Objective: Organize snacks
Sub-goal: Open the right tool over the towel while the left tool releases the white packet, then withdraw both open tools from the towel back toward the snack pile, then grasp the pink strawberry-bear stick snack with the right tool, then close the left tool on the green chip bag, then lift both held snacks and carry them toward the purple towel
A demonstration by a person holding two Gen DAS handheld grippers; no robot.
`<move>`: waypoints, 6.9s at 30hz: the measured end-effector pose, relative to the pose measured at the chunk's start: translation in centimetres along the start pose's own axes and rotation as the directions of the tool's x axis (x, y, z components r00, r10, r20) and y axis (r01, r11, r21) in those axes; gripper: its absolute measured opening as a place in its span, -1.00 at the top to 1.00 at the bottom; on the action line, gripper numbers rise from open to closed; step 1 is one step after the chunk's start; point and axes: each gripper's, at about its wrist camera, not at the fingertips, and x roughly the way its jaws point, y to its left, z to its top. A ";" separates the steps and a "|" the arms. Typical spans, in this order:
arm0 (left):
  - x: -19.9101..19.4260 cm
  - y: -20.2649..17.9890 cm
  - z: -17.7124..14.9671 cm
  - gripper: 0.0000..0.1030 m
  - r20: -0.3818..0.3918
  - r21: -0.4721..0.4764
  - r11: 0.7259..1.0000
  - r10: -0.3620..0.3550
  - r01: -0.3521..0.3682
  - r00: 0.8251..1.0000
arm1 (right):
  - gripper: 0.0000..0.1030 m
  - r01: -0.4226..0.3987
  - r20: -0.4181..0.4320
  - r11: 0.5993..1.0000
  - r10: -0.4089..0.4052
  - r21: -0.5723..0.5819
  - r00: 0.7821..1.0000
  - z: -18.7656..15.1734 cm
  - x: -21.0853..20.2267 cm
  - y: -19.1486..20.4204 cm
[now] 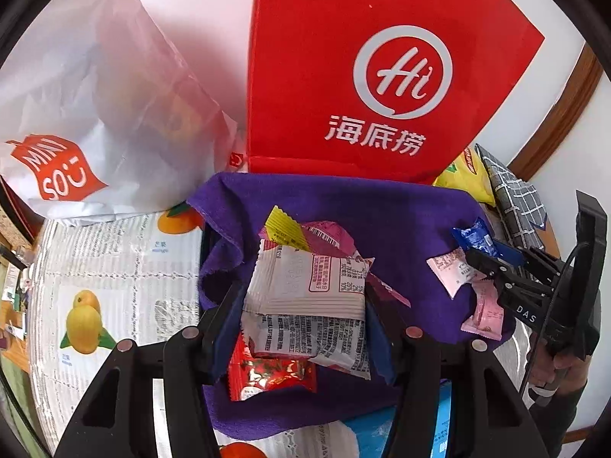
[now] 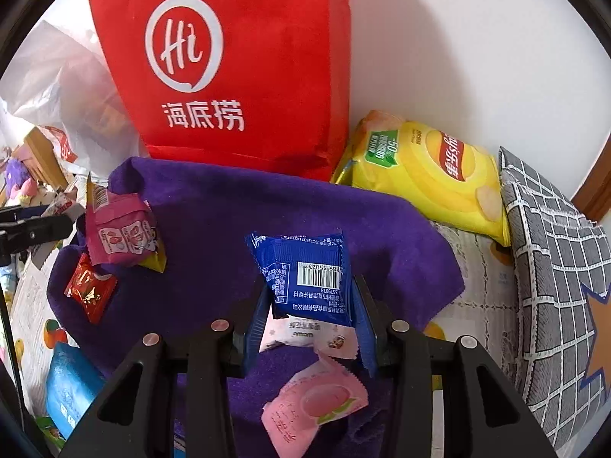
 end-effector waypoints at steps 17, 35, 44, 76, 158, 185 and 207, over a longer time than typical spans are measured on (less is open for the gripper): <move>0.6 -1.5 -0.1 -0.11 -0.047 0.059 0.997 -0.042 0.045 0.998 | 0.09 0.001 -0.041 1.000 -0.002 -0.004 0.999 -0.2 0.9 0.2; -0.3 -1.6 0.3 -0.44 -0.011 0.039 0.996 -0.081 0.081 0.997 | -0.46 -0.028 0.078 0.999 0.025 0.029 0.997 0.7 -3.9 0.9; -3.5 -2.5 0.3 -0.62 0.055 0.052 0.995 -0.087 0.085 0.995 | -0.66 -0.022 0.127 0.996 0.011 0.086 0.992 0.7 -8.4 2.3; -17.2 -5.4 -11.0 -0.62 0.290 0.123 0.991 -0.080 0.046 0.954 | -0.78 0.030 0.215 0.974 -0.080 0.225 0.973 -14.9 -23.2 4.0; -4.3 -3.8 -23.7 -0.10 0.148 0.088 0.982 0.154 -0.168 0.977 | 0.45 0.108 0.065 0.990 -0.115 0.095 0.991 -24.0 -10.5 3.5; -5.3 -2.2 -23.8 0.03 0.119 0.014 0.996 0.083 -0.085 0.989 | 0.56 0.048 0.081 0.987 -0.061 0.152 0.995 -24.0 -10.8 2.3; -14.3 -4.8 -22.3 0.03 0.215 0.019 0.997 0.073 -0.079 0.974 | 0.57 -0.007 0.241 0.989 -0.030 0.150 0.970 -21.9 -20.8 4.3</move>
